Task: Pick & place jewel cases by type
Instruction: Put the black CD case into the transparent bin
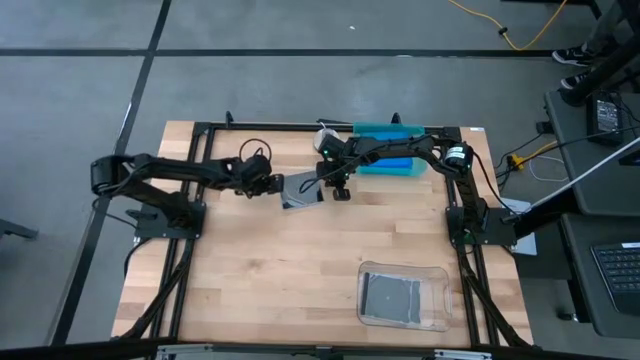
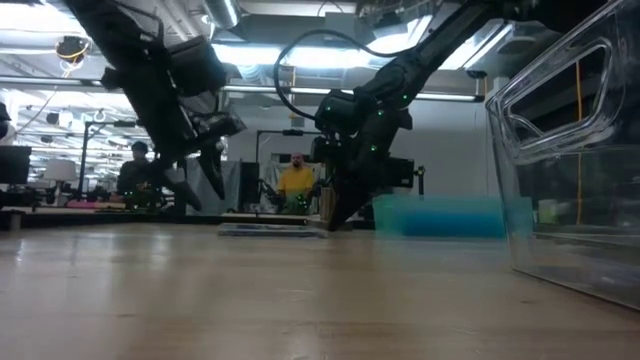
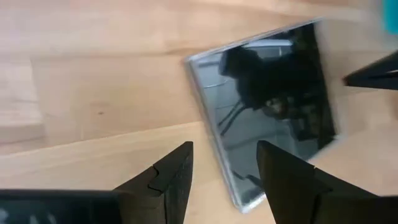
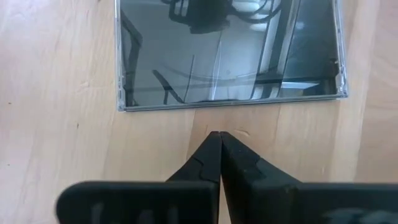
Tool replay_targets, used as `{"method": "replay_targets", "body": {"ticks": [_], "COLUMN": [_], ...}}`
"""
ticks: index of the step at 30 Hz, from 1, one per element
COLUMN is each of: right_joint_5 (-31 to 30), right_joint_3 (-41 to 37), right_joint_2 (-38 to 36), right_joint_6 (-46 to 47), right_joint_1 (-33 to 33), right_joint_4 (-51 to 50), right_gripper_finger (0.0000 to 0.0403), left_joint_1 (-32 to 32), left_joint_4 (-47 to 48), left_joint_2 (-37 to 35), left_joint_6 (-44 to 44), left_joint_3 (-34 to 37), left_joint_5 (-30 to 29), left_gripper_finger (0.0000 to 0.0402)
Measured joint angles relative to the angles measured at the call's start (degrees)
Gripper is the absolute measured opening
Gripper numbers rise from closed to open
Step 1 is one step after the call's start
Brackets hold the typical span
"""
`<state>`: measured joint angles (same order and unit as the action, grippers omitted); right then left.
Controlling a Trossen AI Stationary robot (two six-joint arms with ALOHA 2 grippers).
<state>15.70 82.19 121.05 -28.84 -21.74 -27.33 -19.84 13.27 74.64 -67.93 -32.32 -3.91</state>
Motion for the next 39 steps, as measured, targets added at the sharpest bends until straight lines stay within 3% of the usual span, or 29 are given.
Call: {"method": "replay_targets", "body": {"ticks": [6, 18, 39], "right_joint_5": [-0.1, 0.0, 0.2], "right_joint_3": [0.0, 0.0, -0.2], "right_joint_2": [0.0, 0.0, -0.2], "right_joint_6": [0.1, 0.3, 3.8], "right_joint_1": [0.0, 0.0, -0.5], "right_joint_4": [0.0, 0.0, -1.0], "right_gripper_finger": [0.0009, 0.0009, 0.0010], "left_joint_1": [-0.7, -1.1, -1.1], "left_joint_4": [-6.4, -22.1, -33.2], "left_joint_2": [5.1, 14.3, 15.3], "left_joint_6": [-2.2, -2.3, -6.6], "left_joint_3": [3.2, 3.0, 3.7], "left_joint_5": [1.0, 4.6, 3.0], "left_gripper_finger": [0.0174, 0.0174, 0.0177]}}
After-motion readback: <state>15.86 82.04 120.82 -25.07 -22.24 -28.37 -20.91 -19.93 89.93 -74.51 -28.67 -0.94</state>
